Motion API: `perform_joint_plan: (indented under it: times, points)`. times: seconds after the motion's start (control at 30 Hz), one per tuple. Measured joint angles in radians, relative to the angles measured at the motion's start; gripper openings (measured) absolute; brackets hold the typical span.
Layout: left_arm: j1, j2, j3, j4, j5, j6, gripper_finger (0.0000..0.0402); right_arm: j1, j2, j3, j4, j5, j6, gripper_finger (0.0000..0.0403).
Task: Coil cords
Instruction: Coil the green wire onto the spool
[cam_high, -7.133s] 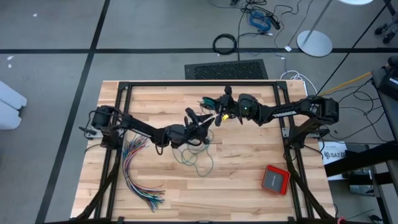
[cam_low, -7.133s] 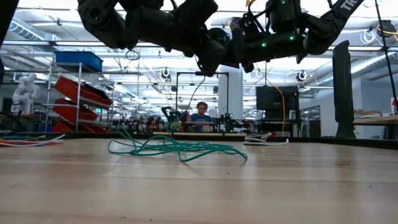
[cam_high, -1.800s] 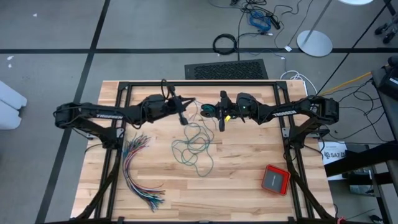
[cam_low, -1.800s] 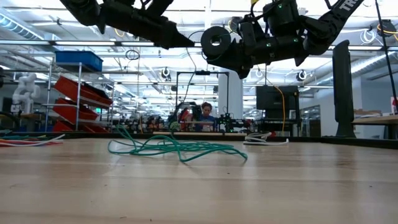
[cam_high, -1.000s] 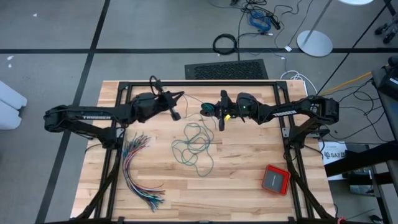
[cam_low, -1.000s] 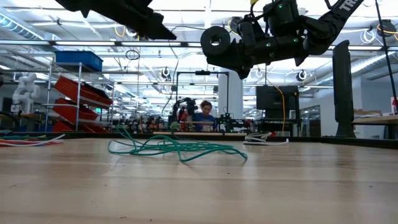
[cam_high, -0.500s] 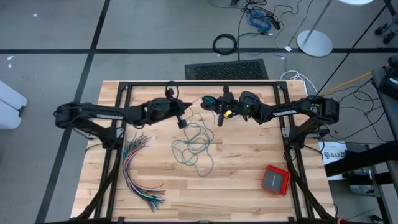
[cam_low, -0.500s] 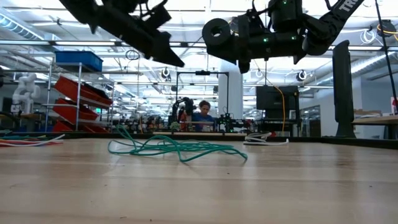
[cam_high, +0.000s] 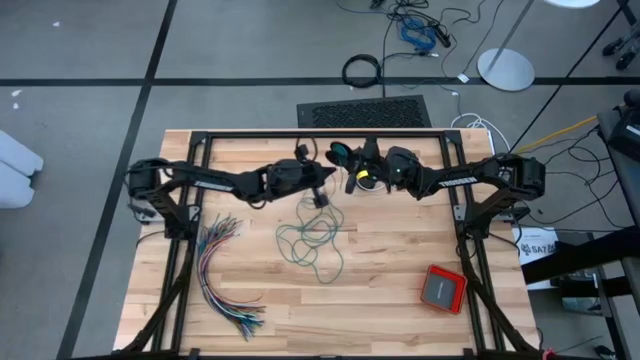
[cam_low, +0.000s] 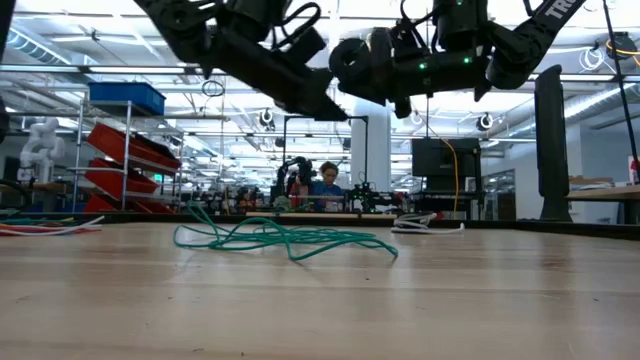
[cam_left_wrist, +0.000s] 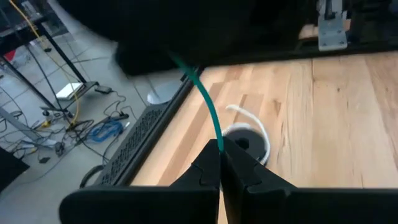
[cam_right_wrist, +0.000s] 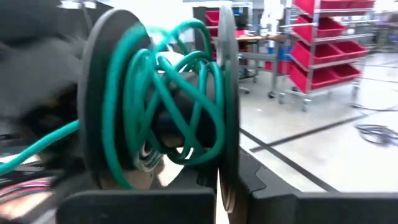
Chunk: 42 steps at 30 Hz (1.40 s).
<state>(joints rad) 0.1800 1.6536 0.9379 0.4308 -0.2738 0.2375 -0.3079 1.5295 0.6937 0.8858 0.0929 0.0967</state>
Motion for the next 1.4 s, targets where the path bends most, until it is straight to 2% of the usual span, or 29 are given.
perform_joint_plan:
  times: [0.33, 0.6, 0.9, 1.1, 1.4]
  points:
    - [-0.046, 0.038, 0.077, 0.01, -0.106, -0.023, 0.0, 0.0, 0.0, 0.0, -0.06, 0.112, -0.04, 0.0]
    - [-0.07, 0.038, 0.102, 0.005, -0.106, -0.081, 0.0012, 0.0, 0.0, 0.0, -0.077, 0.197, -0.058, 0.0]
    - [-0.1, 0.038, 0.102, 0.005, -0.102, -0.101, 0.0015, 0.0, 0.0, 0.0, -0.098, 0.198, -0.058, 0.0]
    - [-0.104, 0.038, 0.108, 0.0, -0.15, -0.091, 0.0015, 0.0, 0.0, 0.0, -0.147, 0.225, -0.06, 0.0]
    - [-0.104, 0.038, 0.16, -0.016, -0.192, 0.002, 0.0015, 0.0, 0.0, 0.0, -0.201, 0.251, -0.094, 0.0]
